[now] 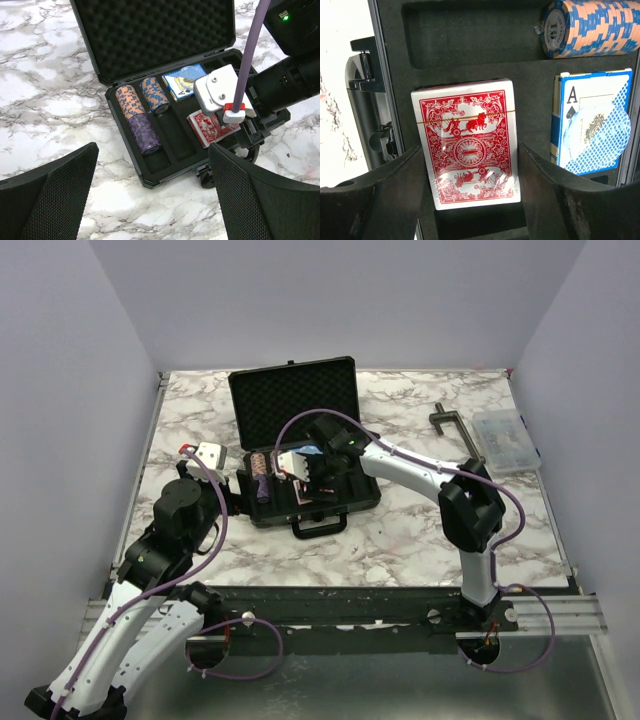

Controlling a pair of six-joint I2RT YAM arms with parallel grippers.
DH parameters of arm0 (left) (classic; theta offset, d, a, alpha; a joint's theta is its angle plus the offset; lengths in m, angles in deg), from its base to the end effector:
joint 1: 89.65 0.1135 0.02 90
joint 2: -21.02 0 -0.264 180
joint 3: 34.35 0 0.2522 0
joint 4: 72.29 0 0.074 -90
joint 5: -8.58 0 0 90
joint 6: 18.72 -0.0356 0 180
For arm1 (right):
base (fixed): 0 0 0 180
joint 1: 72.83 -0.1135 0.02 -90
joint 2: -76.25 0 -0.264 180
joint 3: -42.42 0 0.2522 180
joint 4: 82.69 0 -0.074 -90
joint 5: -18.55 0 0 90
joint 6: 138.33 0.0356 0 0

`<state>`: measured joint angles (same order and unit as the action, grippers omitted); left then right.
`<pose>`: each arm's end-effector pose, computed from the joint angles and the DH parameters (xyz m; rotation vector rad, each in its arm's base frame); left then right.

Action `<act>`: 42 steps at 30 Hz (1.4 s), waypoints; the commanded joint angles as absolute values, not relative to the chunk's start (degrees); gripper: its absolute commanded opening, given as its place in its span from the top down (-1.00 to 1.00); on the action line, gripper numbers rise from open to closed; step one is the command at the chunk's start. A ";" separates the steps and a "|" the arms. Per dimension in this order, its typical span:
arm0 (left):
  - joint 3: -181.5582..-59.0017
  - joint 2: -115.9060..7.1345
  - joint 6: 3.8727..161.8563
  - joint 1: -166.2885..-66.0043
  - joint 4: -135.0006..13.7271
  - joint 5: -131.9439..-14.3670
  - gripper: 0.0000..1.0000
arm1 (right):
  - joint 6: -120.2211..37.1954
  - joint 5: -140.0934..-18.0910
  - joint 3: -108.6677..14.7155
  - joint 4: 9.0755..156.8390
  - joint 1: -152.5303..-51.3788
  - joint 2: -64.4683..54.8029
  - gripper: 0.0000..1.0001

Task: Pack up texas hold em set

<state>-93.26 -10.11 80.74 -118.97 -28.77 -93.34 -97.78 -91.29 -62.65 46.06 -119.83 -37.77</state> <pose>0.1099 -0.0533 0.3380 0.1743 1.8405 -0.2818 0.2844 0.3227 0.2221 -2.0062 1.6310 0.4369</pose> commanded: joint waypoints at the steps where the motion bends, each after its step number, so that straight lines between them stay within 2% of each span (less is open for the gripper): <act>1: -92.47 -9.80 79.99 -118.83 -29.38 -92.67 -0.82 | -95.72 -90.78 -62.90 43.98 -121.82 -38.63 0.14; 23: -92.36 -9.77 80.03 -118.83 -29.36 -92.84 -0.82 | -91.32 -96.03 -56.35 46.24 -122.05 -37.07 0.16; 27: -92.32 -9.79 80.02 -118.83 -29.36 -93.01 -0.82 | -90.74 -94.77 -55.20 46.63 -122.05 -36.31 0.05; 33: -92.32 -9.80 80.01 -118.83 -29.33 -92.96 -0.82 | -89.62 -93.05 -54.75 47.26 -122.05 -34.47 -0.27; 35: -92.34 -9.91 79.99 -118.83 -29.35 -92.93 -0.82 | -89.66 -92.85 -54.75 47.00 -122.05 -33.64 -0.52; 42: -92.41 -9.84 80.07 -118.83 -29.32 -92.67 -0.82 | -89.97 -93.99 -54.85 47.36 -122.06 -31.59 -0.61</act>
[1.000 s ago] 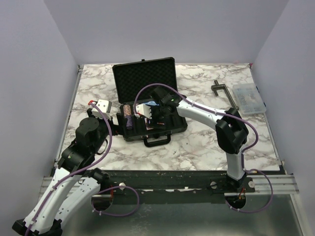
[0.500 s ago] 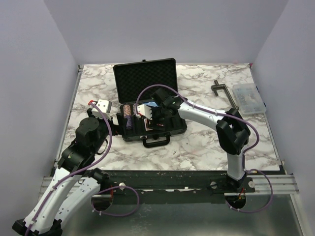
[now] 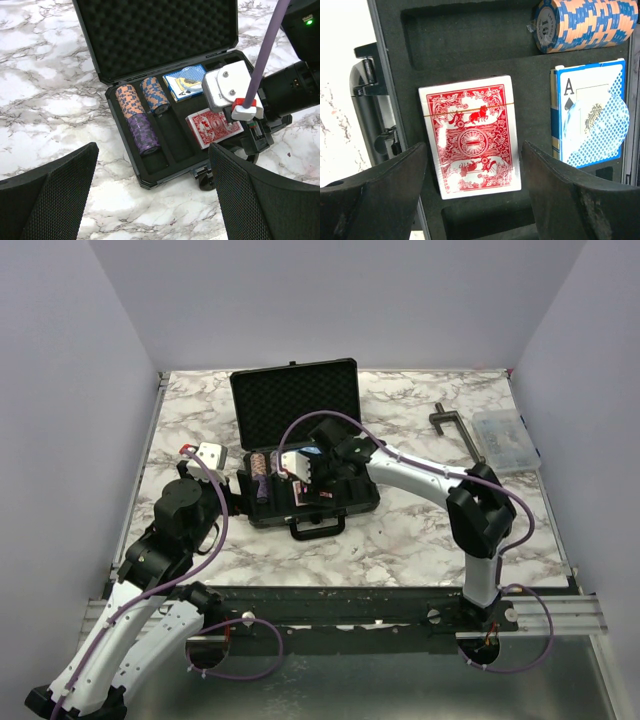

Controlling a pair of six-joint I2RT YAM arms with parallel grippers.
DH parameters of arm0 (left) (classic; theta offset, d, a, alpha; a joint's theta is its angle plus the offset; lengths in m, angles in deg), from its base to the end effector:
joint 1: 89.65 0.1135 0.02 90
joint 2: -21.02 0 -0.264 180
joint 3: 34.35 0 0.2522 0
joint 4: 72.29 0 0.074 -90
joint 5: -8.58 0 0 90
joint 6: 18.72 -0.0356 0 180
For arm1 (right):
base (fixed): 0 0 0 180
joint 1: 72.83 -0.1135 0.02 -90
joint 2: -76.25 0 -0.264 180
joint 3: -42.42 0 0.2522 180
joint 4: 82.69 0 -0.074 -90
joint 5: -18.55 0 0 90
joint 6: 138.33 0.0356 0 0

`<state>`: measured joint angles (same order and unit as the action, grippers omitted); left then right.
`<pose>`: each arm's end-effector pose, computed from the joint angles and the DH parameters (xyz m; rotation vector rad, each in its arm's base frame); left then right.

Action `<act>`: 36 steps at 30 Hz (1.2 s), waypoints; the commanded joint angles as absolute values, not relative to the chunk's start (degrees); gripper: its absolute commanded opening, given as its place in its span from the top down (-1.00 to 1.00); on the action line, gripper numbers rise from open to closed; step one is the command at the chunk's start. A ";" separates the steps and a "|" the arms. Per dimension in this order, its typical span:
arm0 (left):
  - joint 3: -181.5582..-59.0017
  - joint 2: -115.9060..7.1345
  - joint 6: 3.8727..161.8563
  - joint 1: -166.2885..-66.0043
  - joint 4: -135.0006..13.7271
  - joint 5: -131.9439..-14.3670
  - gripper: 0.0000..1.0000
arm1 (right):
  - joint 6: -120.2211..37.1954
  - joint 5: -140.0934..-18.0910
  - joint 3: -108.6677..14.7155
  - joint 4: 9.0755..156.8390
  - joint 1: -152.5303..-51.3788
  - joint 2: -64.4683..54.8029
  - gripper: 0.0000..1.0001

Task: Pack up texas hold em set

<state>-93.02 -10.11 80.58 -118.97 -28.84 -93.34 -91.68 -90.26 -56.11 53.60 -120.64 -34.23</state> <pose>0.1102 -0.0535 0.3368 0.1776 1.8429 -0.2788 0.2735 0.3188 0.2197 -1.8909 1.6723 0.4476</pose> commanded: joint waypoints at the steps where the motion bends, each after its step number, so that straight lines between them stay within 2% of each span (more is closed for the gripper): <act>1: -92.41 -9.80 80.03 -118.83 -29.37 -92.74 -0.82 | -89.85 -94.03 -55.15 47.20 -122.05 -31.57 -0.61; 7: -92.41 -9.76 79.99 -118.83 -29.28 -92.84 -0.82 | -84.17 -94.11 -55.10 54.99 -122.05 -28.32 -0.40; 10: -92.41 -9.71 80.00 -118.83 -29.31 -92.85 -0.82 | -78.09 -92.26 -52.88 62.49 -122.05 -26.18 -0.19; 14: -92.40 -9.58 79.99 -118.83 -29.30 -92.86 -0.82 | -69.92 -88.32 -48.58 70.64 -122.05 -24.70 0.13; 18: -92.42 -9.70 80.03 -118.83 -29.34 -92.79 -0.82 | -61.43 -82.46 -43.35 78.14 -122.00 -23.37 0.70; 21: -92.41 -9.73 80.00 -118.83 -29.35 -92.78 -0.82 | -53.39 -79.13 -39.76 82.65 -122.05 -22.06 0.95; 26: -92.41 -9.77 80.03 -118.83 -29.31 -92.84 -0.82 | -39.93 -73.52 -34.93 89.15 -122.31 -19.73 0.99; 36: -92.32 -9.98 80.03 -118.83 -29.27 -92.93 -0.82 | -31.65 -69.76 -30.77 97.79 -122.75 -18.01 0.99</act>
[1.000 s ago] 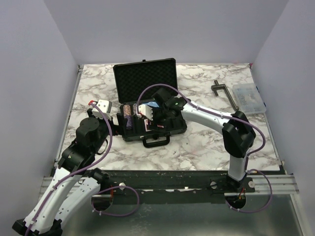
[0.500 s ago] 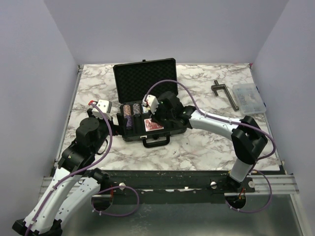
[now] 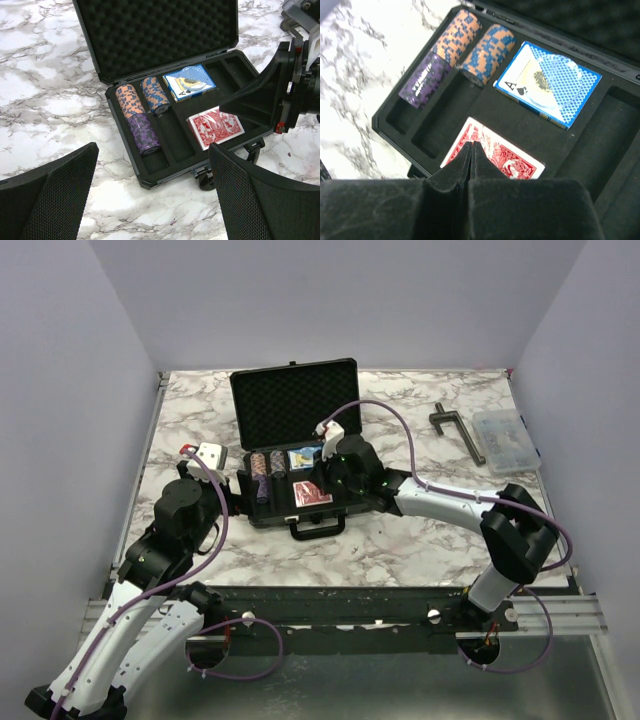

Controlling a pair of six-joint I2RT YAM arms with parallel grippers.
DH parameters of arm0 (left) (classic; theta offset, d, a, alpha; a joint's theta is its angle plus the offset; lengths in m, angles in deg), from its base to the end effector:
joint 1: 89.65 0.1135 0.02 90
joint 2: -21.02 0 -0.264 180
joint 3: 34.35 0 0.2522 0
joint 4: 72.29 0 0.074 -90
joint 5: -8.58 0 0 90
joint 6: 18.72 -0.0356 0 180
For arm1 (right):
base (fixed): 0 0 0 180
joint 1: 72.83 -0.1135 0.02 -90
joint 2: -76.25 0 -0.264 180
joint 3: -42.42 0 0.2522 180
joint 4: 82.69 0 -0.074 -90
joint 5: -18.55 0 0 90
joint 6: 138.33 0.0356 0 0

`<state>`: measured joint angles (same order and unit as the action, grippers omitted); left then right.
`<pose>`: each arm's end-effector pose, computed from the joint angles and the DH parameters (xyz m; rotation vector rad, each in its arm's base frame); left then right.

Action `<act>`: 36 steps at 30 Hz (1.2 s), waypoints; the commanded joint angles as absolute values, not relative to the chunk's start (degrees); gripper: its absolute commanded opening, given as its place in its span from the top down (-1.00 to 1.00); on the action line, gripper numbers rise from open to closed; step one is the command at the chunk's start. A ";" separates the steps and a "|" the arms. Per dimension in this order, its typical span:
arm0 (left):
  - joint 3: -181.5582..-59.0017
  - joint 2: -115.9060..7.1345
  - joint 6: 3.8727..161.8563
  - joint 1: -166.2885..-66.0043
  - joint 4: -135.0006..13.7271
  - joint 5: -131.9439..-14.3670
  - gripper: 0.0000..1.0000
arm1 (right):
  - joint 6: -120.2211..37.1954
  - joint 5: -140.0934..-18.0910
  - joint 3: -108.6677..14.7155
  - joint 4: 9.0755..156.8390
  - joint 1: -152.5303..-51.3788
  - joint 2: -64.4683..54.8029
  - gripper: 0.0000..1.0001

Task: Pack up texas hold em set

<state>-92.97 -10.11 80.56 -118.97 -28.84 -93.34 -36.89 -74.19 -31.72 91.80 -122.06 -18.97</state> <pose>0.1103 -0.0535 0.3365 0.1781 1.8437 -0.2783 0.2451 0.2869 0.2367 -0.7126 1.9857 0.7017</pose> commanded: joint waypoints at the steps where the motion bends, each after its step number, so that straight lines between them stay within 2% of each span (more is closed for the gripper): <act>1: -92.32 -10.03 79.99 -118.87 -29.27 -92.89 -0.82 | -31.44 -69.30 -30.85 98.14 -122.75 -18.29 0.99; 17: -92.32 -9.76 79.92 -118.83 -29.28 -93.02 -0.82 | -28.61 -63.48 -26.08 102.98 -122.75 -25.37 0.99; 27: -92.43 -9.57 79.97 -118.83 -29.31 -92.79 -0.82 | -24.31 -63.22 -12.79 106.33 -124.54 -23.24 0.99; 36: -92.32 -9.92 79.90 -118.87 -29.32 -93.06 -0.82 | -25.17 -62.83 -13.15 106.47 -125.21 -23.32 0.99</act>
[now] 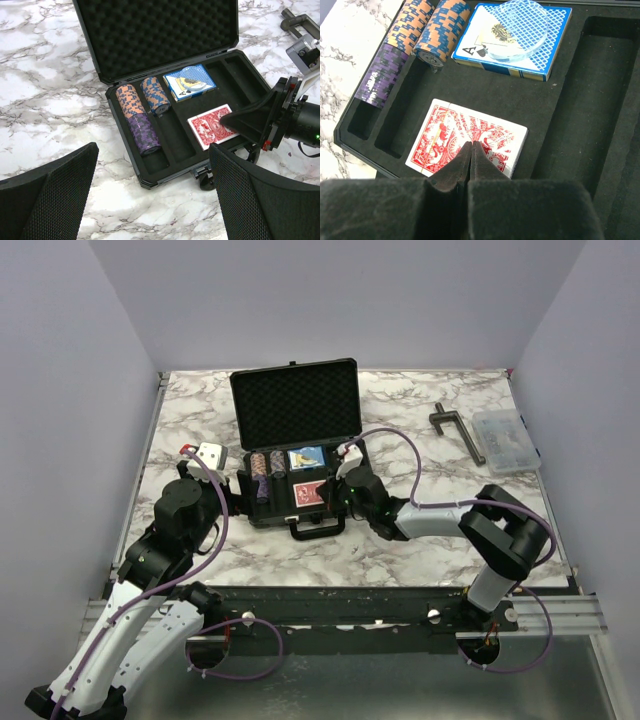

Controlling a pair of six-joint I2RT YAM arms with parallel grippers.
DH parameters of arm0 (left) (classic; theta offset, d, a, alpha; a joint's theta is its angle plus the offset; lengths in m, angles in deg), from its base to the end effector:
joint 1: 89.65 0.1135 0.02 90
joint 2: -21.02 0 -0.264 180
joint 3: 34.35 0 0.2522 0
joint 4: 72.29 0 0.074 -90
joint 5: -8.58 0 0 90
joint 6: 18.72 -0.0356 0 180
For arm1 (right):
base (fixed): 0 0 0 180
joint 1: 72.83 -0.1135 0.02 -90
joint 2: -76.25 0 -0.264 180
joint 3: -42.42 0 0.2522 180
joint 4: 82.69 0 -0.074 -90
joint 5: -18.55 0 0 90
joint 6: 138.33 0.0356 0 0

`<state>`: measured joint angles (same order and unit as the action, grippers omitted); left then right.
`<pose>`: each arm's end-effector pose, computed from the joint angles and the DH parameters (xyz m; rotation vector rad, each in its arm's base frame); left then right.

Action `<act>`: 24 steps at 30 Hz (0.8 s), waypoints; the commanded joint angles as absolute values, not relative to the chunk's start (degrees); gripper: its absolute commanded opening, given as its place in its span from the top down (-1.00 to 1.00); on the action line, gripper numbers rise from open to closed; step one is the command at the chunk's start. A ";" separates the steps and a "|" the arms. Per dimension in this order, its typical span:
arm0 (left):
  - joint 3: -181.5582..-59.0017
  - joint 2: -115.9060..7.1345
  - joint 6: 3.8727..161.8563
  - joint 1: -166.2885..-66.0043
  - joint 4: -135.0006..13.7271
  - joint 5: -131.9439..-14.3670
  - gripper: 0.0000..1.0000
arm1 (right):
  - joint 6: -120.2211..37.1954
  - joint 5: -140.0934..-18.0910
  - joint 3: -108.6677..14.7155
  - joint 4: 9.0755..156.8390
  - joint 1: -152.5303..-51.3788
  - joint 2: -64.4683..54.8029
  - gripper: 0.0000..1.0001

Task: Pack up texas hold em set

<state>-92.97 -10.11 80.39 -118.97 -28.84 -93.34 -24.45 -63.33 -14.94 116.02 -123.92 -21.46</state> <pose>0.1103 -0.0535 0.3365 0.1809 1.8433 -0.2762 0.2232 0.2685 0.1715 -0.3792 1.9793 0.7185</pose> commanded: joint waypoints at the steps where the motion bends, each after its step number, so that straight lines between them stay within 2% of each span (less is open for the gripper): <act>1: -92.32 -9.92 79.90 -118.83 -29.27 -93.15 -0.82 | -25.72 -62.48 -13.55 105.66 -125.22 -22.65 0.99; 11: -92.34 -9.95 79.90 -118.85 -29.31 -93.19 -0.82 | -29.98 -62.00 -17.95 100.99 -125.21 -15.14 0.99; 24: -92.32 -9.98 79.90 -118.83 -29.30 -93.15 -0.82 | -32.34 -63.89 -20.68 103.89 -125.21 -15.91 0.99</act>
